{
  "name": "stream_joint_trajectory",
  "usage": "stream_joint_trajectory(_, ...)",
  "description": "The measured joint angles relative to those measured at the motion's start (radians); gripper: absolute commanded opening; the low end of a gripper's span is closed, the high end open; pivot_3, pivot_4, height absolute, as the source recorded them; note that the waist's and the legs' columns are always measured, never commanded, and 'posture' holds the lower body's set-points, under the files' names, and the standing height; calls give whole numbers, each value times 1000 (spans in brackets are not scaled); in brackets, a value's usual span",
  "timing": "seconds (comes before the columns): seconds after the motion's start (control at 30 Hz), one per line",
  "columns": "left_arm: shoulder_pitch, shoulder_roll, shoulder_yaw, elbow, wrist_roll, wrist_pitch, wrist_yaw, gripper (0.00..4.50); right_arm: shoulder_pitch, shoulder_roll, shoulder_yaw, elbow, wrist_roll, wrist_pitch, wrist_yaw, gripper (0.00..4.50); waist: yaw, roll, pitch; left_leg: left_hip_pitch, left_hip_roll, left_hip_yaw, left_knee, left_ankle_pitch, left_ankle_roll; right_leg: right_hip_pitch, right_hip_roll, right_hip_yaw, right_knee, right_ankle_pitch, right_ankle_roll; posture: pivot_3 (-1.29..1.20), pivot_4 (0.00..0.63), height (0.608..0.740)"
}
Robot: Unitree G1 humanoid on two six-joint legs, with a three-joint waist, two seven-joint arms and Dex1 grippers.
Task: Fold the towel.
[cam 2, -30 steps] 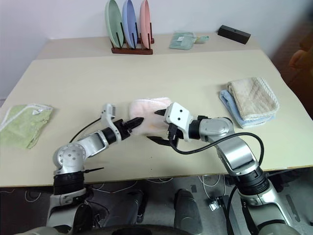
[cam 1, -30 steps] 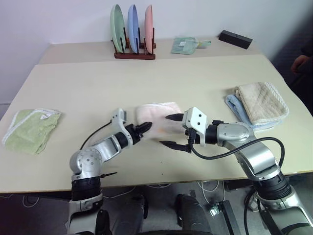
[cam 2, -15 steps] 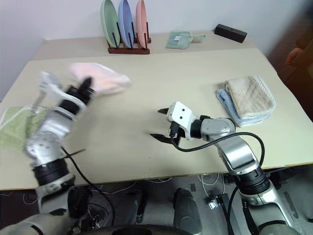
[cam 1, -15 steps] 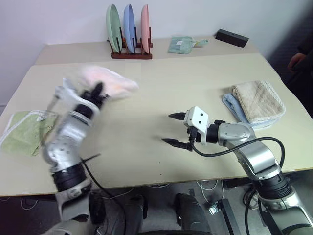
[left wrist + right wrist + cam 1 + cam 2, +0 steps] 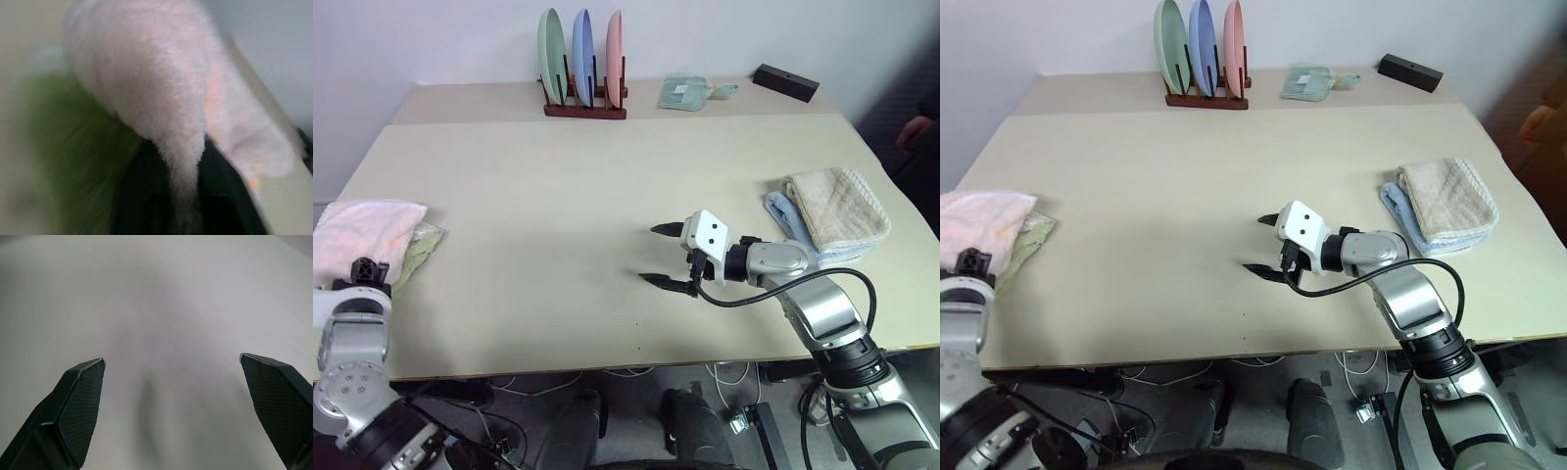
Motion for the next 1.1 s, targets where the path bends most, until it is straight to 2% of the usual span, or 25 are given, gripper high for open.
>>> stream_joint_trajectory(0.07, 9, -4, 1, -13, -26, -22, 26, 3580, 0, 0, 0, 8, -2, -3, 8, 4500, -1, 0, 0, 0, 1, 0, -1, 0, 0, 0, 1, 0, 0, 0, 0, 0, 150, 740)
stream_joint_trajectory(0.1, 10, -4, 5, -23, -38, -38, 39, 4220, 0, 0, 0, 11, -2, -8, 12, 4500, -1, 0, 0, 0, 1, 0, -1, 0, 0, 0, 1, 0, 0, 0, 0, 0, 150, 740)
stream_joint_trajectory(0.13, 11, -1, 12, -28, -49, -58, 52, 4447, 0, 0, 0, 14, -2, -11, 16, 4500, -1, 0, 0, 0, 1, 0, -1, 0, 0, 0, 1, 0, 0, 0, 0, 0, 150, 740)
stream_joint_trajectory(0.2, 16, 16, 27, -29, -58, -89, 68, 4447, -1, 0, 0, 23, -2, -16, 18, 4500, -2, 0, 0, 0, 1, 0, -1, 0, 0, -1, 1, 1, 0, 0, 0, 0, 150, 740)
stream_joint_trajectory(0.33, 67, 128, 74, -60, -32, -172, 84, 4447, -4, -1, -1, 51, -9, -21, 27, 4500, -5, 0, 0, 1, 1, 1, -2, 0, 0, -1, 1, 1, 0, 0, -1, 0, 150, 740)
stream_joint_trajectory(0.43, 120, 235, 14, -141, 22, -168, 26, 4447, -18, 2, -14, 88, -8, -24, 23, 4500, 3, 0, 0, 0, 0, 2, -1, 0, 0, 0, 1, 1, -1, 0, -1, 0, 150, 740)
stream_joint_trajectory(0.53, 178, 372, -209, -238, 117, -120, -113, 4447, -46, 9, -64, 159, 0, -27, -13, 4500, 22, 0, 0, 0, -1, 3, 0, 0, 0, 2, 1, 1, -1, -2, -5, 0, 150, 740)
stream_joint_trajectory(0.63, 166, 467, -525, -321, 237, -85, -257, 4447, -75, 11, -135, 221, 10, -30, -56, 4500, 23, 0, 0, 1, 0, 5, -1, 0, 0, 1, 1, 2, -1, -1, -5, 0, 150, 740)
stream_joint_trajectory(0.73, 117, 498, -785, -315, 370, -94, -385, 4447, -74, 0, -189, 265, 9, -43, -89, 4500, 11, 1, 0, 1, 0, 7, -4, 0, 0, -2, 2, 2, -1, 0, -2, 0, 150, 740)
stream_joint_trajectory(0.83, 79, 478, -924, -255, 459, -138, -482, 4447, -49, -38, -228, 291, 6, -60, -97, 4500, -8, 4, 1, 1, 1, 7, -5, 0, 0, -3, 2, 2, -1, 0, -2, 0, 150, 740)
stream_joint_trajectory(0.97, 73, 447, -949, -170, 498, -164, -576, 4447, 32, -104, -298, 269, 30, -27, -76, 4500, -21, 5, 2, 0, 2, 7, -5, 0, 1, -3, 2, 3, -1, 0, -2, 0, 150, 740)
stream_joint_trajectory(1.1, 72, 438, -947, -151, 517, -177, -626, 4447, 54, -111, -313, 232, 49, -9, -62, 4500, -27, 5, 2, 0, 2, 7, -3, 0, 1, -3, 1, 3, -1, 0, -1, 0, 150, 740)
